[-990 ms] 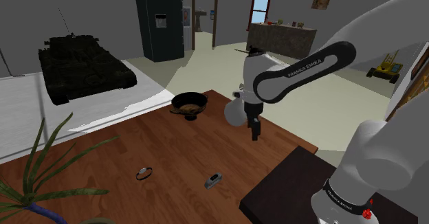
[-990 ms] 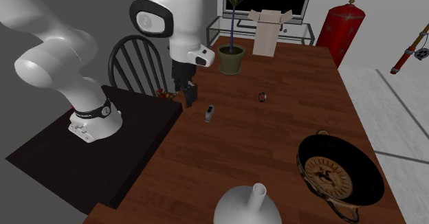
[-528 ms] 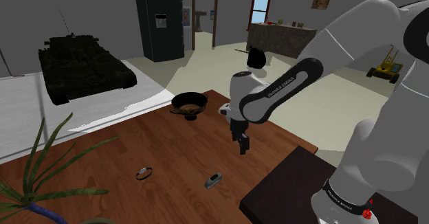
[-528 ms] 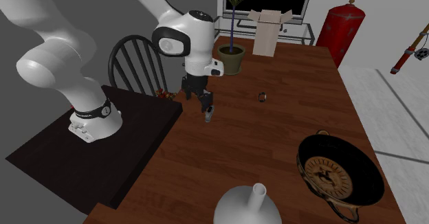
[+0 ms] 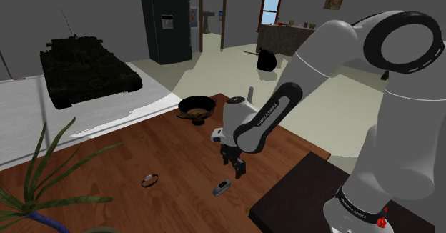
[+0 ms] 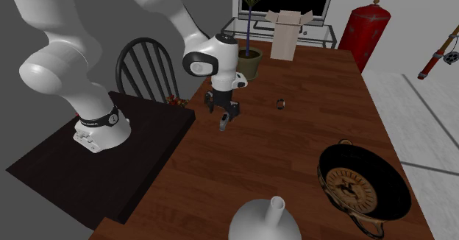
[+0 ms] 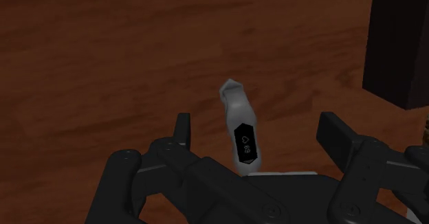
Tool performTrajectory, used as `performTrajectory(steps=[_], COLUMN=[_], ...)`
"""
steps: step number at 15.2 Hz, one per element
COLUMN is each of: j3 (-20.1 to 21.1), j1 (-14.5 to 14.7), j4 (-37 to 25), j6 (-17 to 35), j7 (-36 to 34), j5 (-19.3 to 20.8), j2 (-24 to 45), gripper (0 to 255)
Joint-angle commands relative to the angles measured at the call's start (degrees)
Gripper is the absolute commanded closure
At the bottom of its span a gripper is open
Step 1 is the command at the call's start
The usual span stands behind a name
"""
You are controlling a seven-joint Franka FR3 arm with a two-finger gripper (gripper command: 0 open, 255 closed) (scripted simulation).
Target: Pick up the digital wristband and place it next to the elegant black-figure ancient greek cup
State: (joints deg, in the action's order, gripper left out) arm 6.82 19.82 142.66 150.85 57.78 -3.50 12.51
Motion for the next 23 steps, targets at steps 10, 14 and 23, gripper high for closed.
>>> performTrajectory(steps=[10,14,23], j3=[1.84,1.62,1.62], j1=[2.12,2.36,2.36], j4=[-4.60,-4.91,-4.91], j6=[9.63,10.66,10.66], j7=[4.37,4.24,4.25], j5=[1.74,1.91,1.91], j2=[13.05,14.39,14.38], gripper=[0,0,255])
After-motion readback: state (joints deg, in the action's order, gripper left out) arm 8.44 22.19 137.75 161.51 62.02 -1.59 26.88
